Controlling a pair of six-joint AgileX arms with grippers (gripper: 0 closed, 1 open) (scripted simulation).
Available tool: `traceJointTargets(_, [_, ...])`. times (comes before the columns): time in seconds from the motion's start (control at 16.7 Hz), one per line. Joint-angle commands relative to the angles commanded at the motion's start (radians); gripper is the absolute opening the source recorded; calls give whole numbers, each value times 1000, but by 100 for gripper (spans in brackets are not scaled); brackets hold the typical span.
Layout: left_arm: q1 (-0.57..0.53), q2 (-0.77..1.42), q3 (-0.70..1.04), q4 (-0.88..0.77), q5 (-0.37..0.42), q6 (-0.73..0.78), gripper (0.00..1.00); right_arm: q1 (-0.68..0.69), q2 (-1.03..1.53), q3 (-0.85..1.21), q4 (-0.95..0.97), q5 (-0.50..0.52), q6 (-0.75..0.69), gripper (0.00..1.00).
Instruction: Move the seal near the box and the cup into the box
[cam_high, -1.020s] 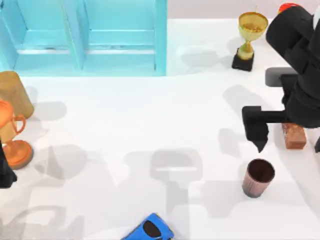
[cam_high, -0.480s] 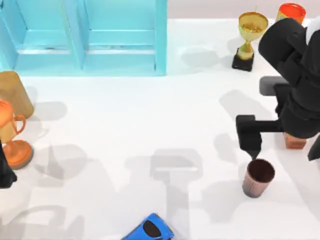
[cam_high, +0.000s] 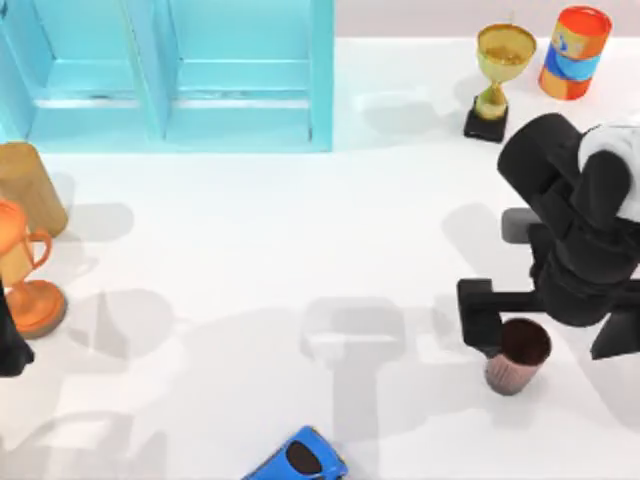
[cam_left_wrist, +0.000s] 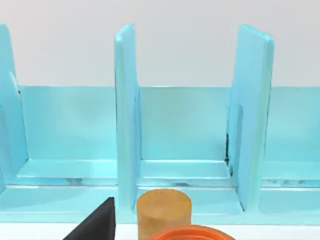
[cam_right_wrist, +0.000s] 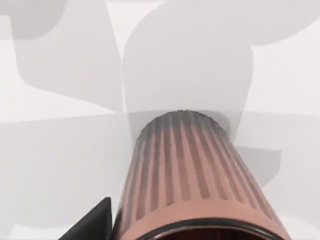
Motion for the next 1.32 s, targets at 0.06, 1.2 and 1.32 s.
traceJointTargets(0.06, [0,0,0,0,0,0,100,0,3,-8,10,0,0,100])
traceJointTargets(1.2, [0,0,0,0,0,0,100,0,3,-9,11,0,0,0])
traceJointTargets(1.32, [0,0,0,0,0,0,100,0,3,-9,11,0,0,0])
